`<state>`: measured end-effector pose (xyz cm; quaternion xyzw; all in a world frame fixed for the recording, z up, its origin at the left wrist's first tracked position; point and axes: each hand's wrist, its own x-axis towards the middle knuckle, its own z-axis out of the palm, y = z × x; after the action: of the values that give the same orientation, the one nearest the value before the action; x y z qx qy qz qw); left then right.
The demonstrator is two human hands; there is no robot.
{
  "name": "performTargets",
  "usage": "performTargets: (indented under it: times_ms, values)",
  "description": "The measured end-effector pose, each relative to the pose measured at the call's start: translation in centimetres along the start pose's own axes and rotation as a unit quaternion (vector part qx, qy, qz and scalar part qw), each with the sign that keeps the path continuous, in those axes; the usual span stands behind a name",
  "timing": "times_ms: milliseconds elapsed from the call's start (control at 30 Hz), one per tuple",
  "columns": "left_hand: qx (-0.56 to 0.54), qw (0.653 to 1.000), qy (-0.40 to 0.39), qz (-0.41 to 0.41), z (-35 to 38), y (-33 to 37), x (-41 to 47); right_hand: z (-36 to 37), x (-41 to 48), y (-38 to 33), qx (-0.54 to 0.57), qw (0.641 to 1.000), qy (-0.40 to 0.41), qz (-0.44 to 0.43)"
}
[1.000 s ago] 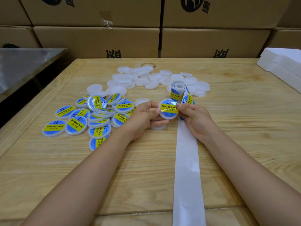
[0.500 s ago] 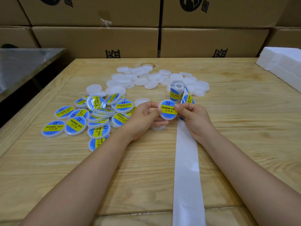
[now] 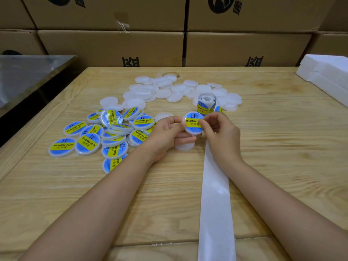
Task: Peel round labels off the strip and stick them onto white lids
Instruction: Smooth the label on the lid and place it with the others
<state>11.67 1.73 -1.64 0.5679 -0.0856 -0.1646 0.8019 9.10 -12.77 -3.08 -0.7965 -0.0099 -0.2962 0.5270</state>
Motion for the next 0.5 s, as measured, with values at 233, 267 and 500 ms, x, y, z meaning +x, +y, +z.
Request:
performTargets:
  times_ms: [233, 267, 500]
  values:
    - [0.008, 0.999, -0.038, -0.002, 0.05, -0.14, -0.23, 0.13, 0.33, 0.51, 0.009, 0.999, 0.014, 0.039]
    - [0.017, 0.999, -0.042, -0.001, 0.1, -0.21, -0.27, 0.14, 0.43, 0.56, 0.007, 0.999, 0.02, 0.046]
    - [0.093, 0.993, -0.071, 0.025, 0.46, -0.41, -0.67, 0.11, 0.52, 0.38, -0.034, 0.996, 0.014, 0.082]
